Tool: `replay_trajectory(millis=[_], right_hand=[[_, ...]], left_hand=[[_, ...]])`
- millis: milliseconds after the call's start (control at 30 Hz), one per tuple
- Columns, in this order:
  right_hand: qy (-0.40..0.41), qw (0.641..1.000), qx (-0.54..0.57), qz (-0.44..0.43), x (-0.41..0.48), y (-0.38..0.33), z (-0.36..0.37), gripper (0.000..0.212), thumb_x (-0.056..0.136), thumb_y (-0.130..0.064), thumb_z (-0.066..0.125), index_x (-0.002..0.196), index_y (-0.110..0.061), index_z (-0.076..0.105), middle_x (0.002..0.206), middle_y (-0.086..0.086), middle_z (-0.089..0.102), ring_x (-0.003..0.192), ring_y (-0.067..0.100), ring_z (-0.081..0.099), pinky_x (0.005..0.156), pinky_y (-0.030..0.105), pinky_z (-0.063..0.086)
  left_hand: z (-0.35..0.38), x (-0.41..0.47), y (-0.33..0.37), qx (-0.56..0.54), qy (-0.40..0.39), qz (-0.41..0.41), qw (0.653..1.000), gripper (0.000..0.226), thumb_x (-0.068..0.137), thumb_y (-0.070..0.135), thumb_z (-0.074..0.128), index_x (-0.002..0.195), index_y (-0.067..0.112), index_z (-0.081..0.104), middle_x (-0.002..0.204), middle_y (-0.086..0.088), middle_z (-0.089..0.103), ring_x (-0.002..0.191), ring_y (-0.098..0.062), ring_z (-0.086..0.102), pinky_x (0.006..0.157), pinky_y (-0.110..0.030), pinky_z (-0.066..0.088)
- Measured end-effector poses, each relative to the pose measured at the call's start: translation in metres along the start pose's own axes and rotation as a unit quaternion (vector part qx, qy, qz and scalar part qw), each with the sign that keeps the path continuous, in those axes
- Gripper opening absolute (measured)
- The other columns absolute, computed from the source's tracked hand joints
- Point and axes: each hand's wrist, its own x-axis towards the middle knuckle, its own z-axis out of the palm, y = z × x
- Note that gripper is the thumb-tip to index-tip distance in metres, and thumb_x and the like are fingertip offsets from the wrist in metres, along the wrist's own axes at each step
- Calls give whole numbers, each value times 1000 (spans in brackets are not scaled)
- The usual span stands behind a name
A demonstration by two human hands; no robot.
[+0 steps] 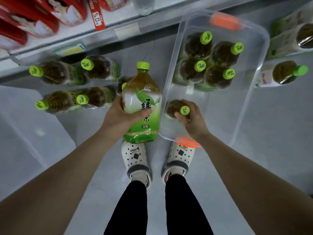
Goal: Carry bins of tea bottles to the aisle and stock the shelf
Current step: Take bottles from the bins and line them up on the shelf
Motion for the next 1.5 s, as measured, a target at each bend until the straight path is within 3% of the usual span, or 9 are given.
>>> replay_trajectory(millis=[200,400,633,933,1067,1167,1267,1333,1500], right_hand=[[-10,995,-91,31,56,-19,-5,101,68,-21,90,149,-11,31,145,11,37,129,28,45,106,31,36],[-1,981,-193,37,62,-28,-21,102,62,-25,91,146,-15,34,141,10,42,123,31,50,97,33,41],[100,982,-78,141,-26,-50,-62,86,67,-32,89,134,-7,42,130,13,44,113,35,55,95,39,44],[93,992,18,86,-164,-153,-176,81,52,-54,88,118,-24,51,118,2,61,102,19,65,93,42,54],[76,996,33,21,-221,-219,-217,89,45,-61,85,118,-29,45,115,-4,65,103,18,66,93,45,54],[73,996,27,-43,-273,-285,-243,80,54,-50,89,119,-29,46,106,-12,69,99,13,67,92,41,54],[55,990,44,-120,-318,-345,-259,66,70,-27,89,119,-20,46,91,-17,66,79,-17,62,78,5,47],[47,982,37,-177,-348,-384,-264,54,77,-15,85,113,-14,45,90,-16,63,72,-22,59,68,-1,41],[79,941,-18,-328,-411,-481,-268,69,71,-61,80,123,-28,49,116,-5,68,106,12,66,96,41,52]], left_hand=[[10,8,-6,16,-28,3,999,92,37,67,82,119,35,58,105,17,72,99,-8,69,94,-42,55],[10,5,0,41,-36,14,998,87,42,80,71,118,40,54,111,17,69,105,-12,66,98,-43,51],[-1,-48,31,0,-29,36,999,84,58,86,57,127,37,52,115,15,68,107,-9,65,98,-37,50],[-47,-195,107,-84,21,20,996,96,53,82,74,131,30,52,115,10,69,106,-14,66,99,-39,51],[-93,-273,149,-107,56,51,991,72,76,45,79,135,20,47,107,10,64,101,-10,65,79,-22,51],[-139,-330,171,-107,58,88,989,87,61,62,85,131,23,51,116,5,69,106,-17,67,96,-38,53],[-186,-376,184,-130,74,129,980,97,44,72,87,124,30,54,118,2,71,108,-18,68,99,-46,52],[-213,-409,195,-144,87,154,974,98,47,68,88,128,29,51,120,0,69,109,-17,68,99,-41,52],[-279,-480,223,-158,124,248,948,97,50,57,85,131,17,51,118,0,69,101,-10,69,80,-21,55]])
